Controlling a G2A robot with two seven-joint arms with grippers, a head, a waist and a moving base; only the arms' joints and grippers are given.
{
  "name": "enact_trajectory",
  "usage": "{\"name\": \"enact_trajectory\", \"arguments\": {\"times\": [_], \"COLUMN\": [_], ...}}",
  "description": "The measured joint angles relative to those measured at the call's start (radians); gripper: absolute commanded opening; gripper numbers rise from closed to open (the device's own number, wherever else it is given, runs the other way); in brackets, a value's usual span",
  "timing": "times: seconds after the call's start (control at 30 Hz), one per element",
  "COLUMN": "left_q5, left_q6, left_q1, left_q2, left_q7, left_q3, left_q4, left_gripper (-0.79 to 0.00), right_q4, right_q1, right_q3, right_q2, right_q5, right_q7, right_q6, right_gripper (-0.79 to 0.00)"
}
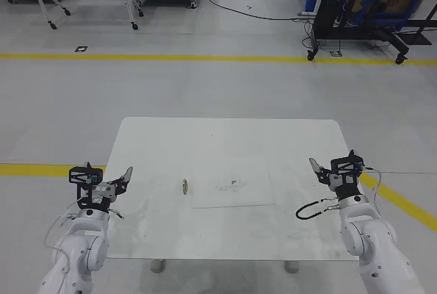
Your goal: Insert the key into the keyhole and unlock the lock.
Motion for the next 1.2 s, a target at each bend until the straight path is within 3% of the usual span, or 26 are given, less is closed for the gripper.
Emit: {"name": "enact_trajectory", "arguments": {"times": [0.13,0.2,0.53,0.73,0.87,1.2], "left_q5": [0.000,0.000,0.000,0.000,0.000,0.000], "left_q6": [0.000,0.000,0.000,0.000,0.000,0.000], "left_q1": [0.000,0.000,0.000,0.000,0.000,0.000], "left_q2": [0.000,0.000,0.000,0.000,0.000,0.000], "left_q7": [0.000,0.000,0.000,0.000,0.000,0.000], "left_q3": [0.000,0.000,0.000,0.000,0.000,0.000], "left_q4": [0.000,0.000,0.000,0.000,0.000,0.000], "left_gripper": [0.000,0.000,0.000,0.000,0.000,0.000], "right_q4": [0.005,0.028,0.407,0.595,0.657,0.712], "right_q1": [0.010,0.049,0.370,0.492,0.549,0.622], "right_q3": [-0.010,-0.046,-0.248,-0.303,-0.358,-0.490], "right_q2": [-0.001,-0.002,-0.008,-0.013,-0.022,-0.053], "right_q5": [0.007,0.020,0.211,0.286,0.278,0.216], "right_q7": [0.009,0.036,0.102,0.093,0.077,-0.010], "right_q6": [-0.011,-0.070,-0.691,-0.920,-0.980,-0.993], "right_gripper": [0.000,0.000,0.000,0.000,0.000,-0.003]}}
